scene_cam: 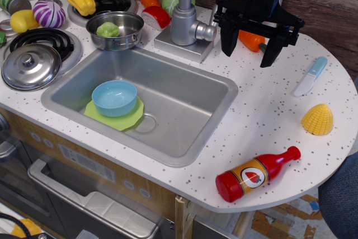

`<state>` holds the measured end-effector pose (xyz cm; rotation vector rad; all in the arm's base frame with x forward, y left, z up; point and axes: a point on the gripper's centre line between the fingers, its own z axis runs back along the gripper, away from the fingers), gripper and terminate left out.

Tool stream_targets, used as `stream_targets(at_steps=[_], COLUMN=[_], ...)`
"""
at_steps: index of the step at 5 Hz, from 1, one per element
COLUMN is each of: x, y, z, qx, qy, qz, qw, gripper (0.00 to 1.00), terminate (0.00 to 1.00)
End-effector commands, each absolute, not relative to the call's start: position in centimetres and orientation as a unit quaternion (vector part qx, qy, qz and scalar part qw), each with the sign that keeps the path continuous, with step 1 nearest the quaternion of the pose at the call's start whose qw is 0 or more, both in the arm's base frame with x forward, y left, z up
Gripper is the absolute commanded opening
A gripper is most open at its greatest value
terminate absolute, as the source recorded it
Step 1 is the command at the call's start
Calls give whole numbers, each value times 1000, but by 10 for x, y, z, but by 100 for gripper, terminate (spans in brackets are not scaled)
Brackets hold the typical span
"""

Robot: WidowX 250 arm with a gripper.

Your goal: Take broccoli out of pan

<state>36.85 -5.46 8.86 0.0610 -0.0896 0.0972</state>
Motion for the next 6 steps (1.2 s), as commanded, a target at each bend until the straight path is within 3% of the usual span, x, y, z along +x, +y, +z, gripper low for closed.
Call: stream_targets(at_steps=[1, 3, 4, 6], x=[369, 366, 362, 363], y=[-55, 29, 59, 118], z=[89, 153, 160, 140], qx=[30, 99, 122, 145], qy=[-45, -30, -49, -103], qz=[49, 93, 108, 87], qw=[997, 990, 985, 980], gripper=[100, 100, 100, 100], terminate=[0, 0, 0, 0])
